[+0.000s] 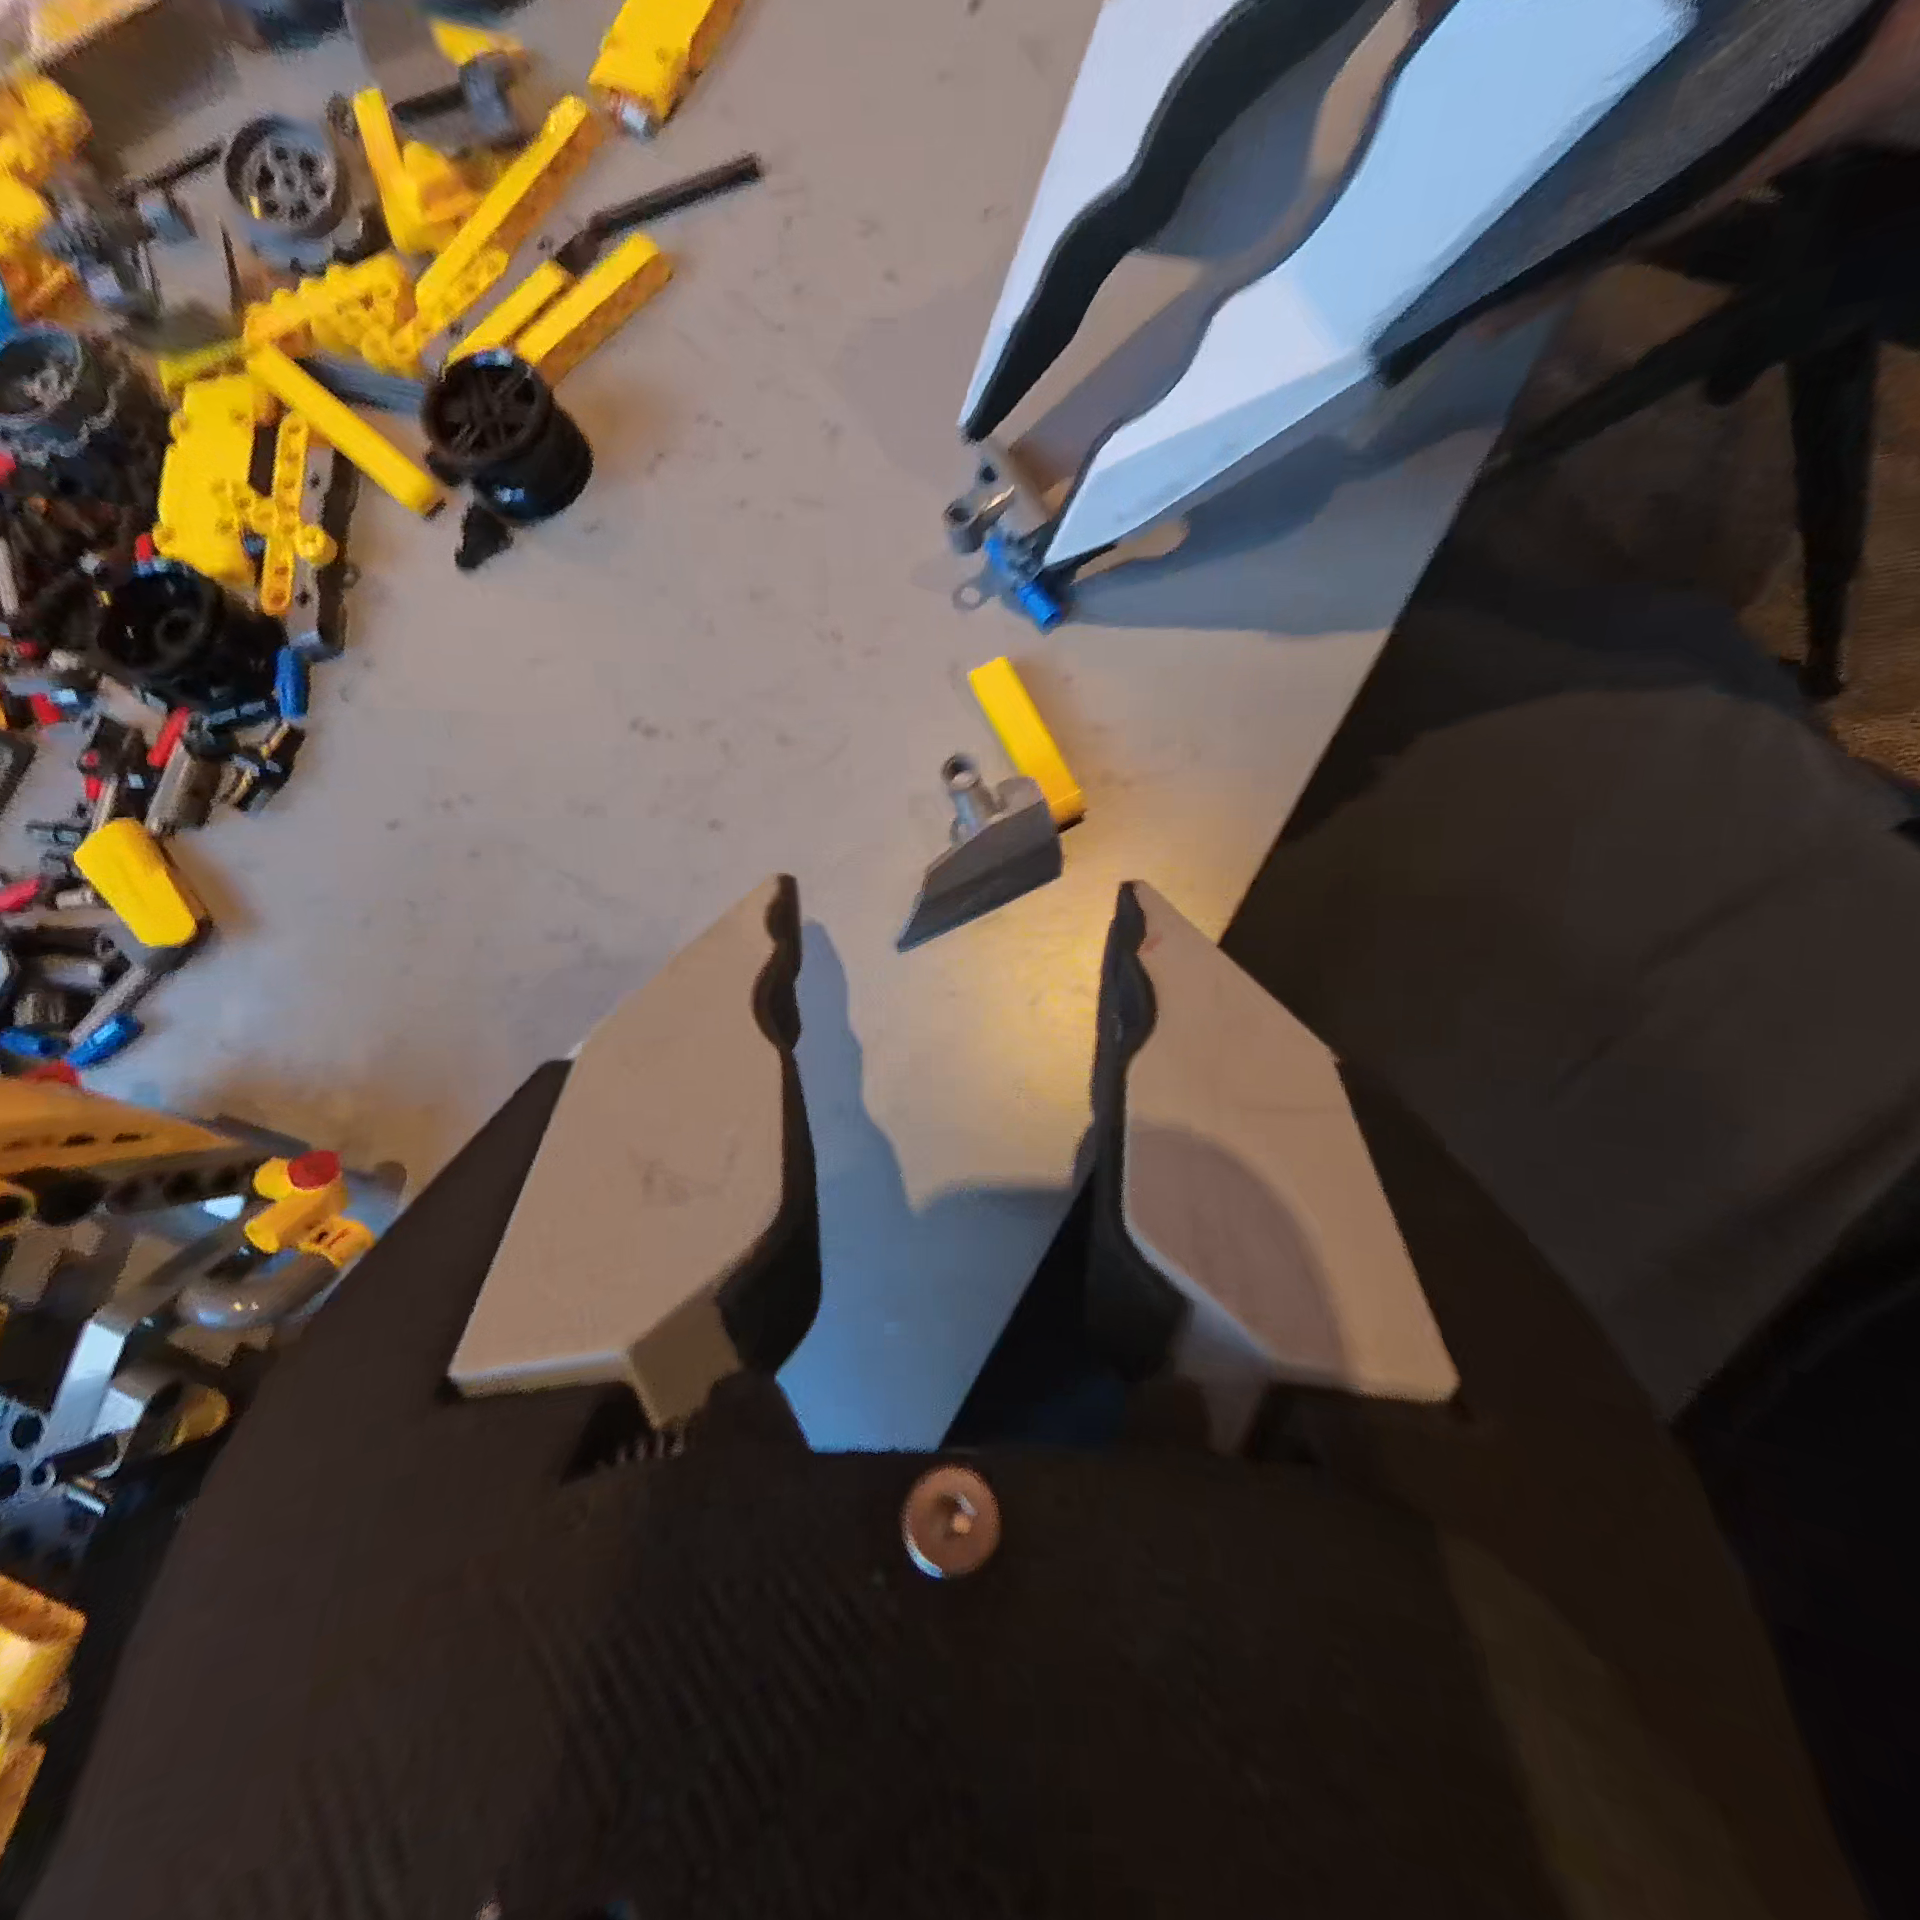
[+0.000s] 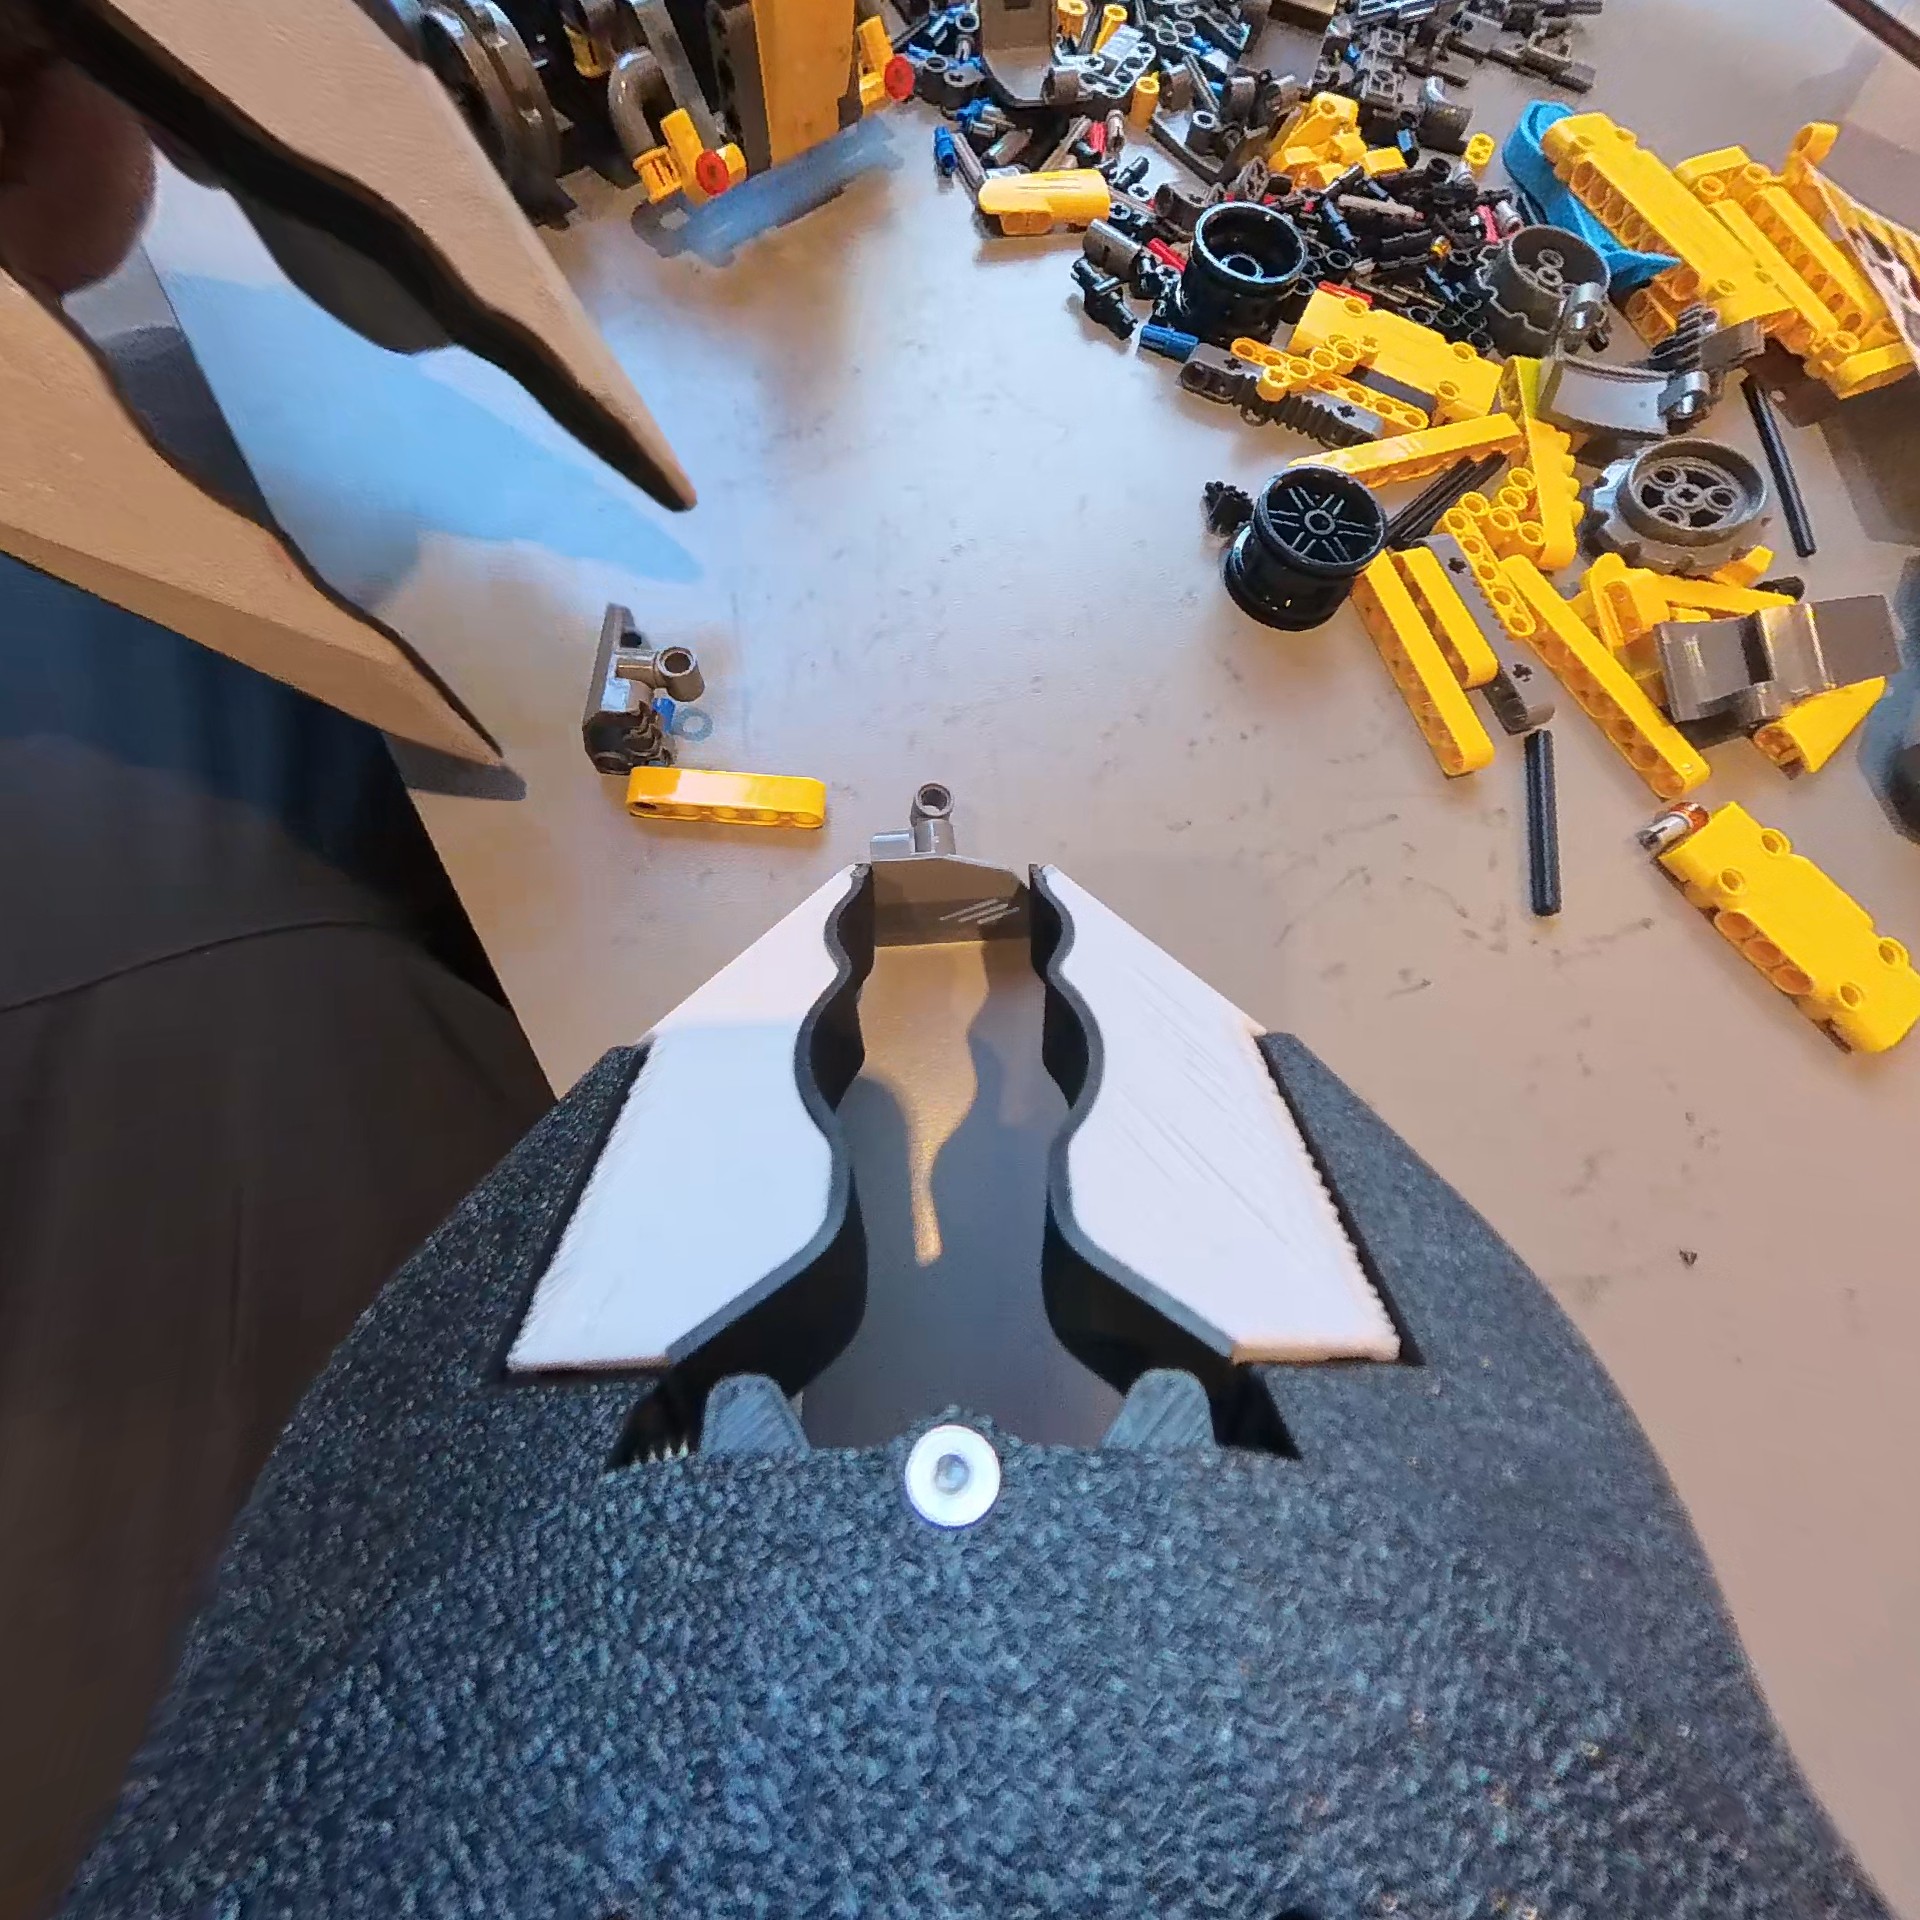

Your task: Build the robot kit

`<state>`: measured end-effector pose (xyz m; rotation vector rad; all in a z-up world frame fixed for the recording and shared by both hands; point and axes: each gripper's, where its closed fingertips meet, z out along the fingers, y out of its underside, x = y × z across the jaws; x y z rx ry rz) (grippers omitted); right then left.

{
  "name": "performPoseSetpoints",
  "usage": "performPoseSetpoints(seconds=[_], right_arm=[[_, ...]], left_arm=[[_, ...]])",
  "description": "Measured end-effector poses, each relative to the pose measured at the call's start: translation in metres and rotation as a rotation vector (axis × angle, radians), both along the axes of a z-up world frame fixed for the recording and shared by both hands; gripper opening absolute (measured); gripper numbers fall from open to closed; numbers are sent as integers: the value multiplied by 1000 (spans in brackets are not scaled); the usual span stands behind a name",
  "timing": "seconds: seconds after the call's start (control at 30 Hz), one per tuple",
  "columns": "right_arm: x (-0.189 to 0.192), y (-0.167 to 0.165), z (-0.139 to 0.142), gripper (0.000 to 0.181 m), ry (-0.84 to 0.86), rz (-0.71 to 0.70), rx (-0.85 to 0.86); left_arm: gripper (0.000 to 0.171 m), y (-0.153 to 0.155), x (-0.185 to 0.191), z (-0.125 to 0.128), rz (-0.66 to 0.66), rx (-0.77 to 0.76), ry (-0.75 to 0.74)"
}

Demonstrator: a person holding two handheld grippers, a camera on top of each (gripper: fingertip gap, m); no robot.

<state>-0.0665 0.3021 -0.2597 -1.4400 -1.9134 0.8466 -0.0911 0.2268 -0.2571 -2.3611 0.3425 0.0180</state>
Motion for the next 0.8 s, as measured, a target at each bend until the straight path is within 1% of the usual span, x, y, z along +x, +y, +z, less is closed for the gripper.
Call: performPoseSetpoints(seconds=[0.07, 0.13, 0.27, 0.4, 0.47, 0.6, 0.67, 0.73, 0.8], right_arm=[[0, 0, 0, 30, 0, 1, -3], [0, 0, 0, 29, 0, 1, -2], [0, 0, 0, 30, -2, 0, -10], [-1, 0, 0, 30, -3, -1, -17], [-1, 0, 0, 30, -3, -1, -18], [-1, 0, 0, 30, -5, 0, -25], [-1, 0, 0, 30, -4, 0, -24], [-1, 0, 0, 30, -4, 1, -23], [-1, 0, 0, 30, -4, 1, -26]], left_arm=[[71, -1, -3, -11, 33, -42, -15], [68, 0, 3, -13, 29, -37, -61], [53, 6, 4, -8, 32, 2, -54], [52, 14, 11, -3, 45, 20, -113], [51, 17, 7, -2, 89, 32, -98], [54, 14, -4, -8, 229, 15, -35], [56, 9, 6, -3, 245, 30, -95], [58, 6, 14, 9, 249, 70, -172], [56, 4, 10, 18, 273, 114, -156]])
